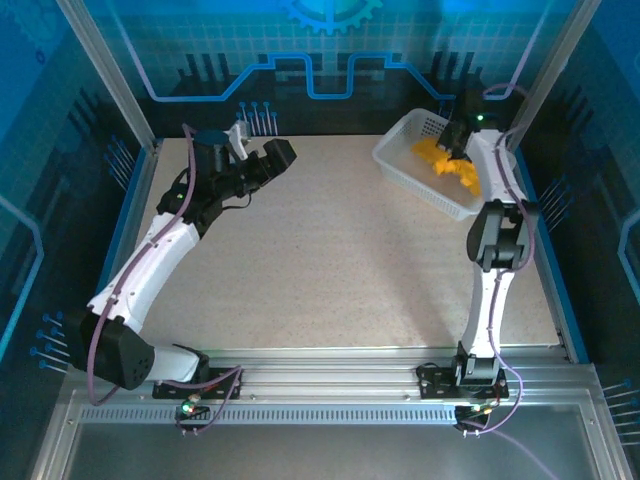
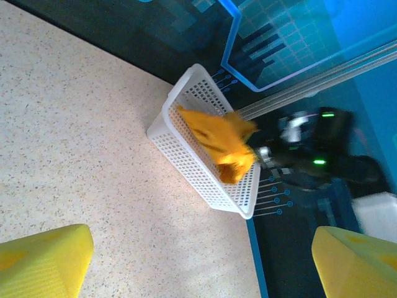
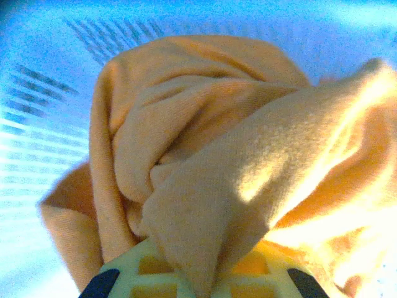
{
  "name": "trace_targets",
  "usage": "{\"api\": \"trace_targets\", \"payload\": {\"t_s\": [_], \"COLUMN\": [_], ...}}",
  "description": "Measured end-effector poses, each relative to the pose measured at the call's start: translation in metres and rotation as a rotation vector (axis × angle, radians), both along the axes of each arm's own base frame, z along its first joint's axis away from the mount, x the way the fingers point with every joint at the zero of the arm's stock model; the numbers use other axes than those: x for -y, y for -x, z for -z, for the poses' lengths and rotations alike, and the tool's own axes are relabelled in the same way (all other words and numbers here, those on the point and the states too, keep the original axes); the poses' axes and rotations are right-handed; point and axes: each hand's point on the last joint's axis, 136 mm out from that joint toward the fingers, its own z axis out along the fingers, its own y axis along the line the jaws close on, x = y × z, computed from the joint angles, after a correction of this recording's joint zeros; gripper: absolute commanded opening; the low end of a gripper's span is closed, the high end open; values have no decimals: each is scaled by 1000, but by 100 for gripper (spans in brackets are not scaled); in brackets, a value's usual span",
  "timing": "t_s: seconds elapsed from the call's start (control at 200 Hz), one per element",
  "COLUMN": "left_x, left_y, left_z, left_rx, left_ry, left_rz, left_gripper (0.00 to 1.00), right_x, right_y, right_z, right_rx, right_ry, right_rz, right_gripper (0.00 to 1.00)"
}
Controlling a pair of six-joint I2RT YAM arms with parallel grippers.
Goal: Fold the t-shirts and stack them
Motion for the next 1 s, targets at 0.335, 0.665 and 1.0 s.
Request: {"api": "trace_targets", "payload": {"t_s": [0.335,0.665,1.0], "left_x": [-21,-78,-83], "left_y": [0,26,51], "left_z": [19,9,77], "left_rx": [-53,-50,-245], "left_ry": [-65,-179,-229], "left_rz": [-115,-370,-367], "left_gripper": [87,87,78], "right_x": [-146,-325,-324], "right_y": [90,154,113], "right_z": [-285,-158,25], "right_rx": [672,375,-108], "right_ry": [20,-71,-109], "right_rz": [-345,-748,-749], "right_gripper": [0,61,61]}}
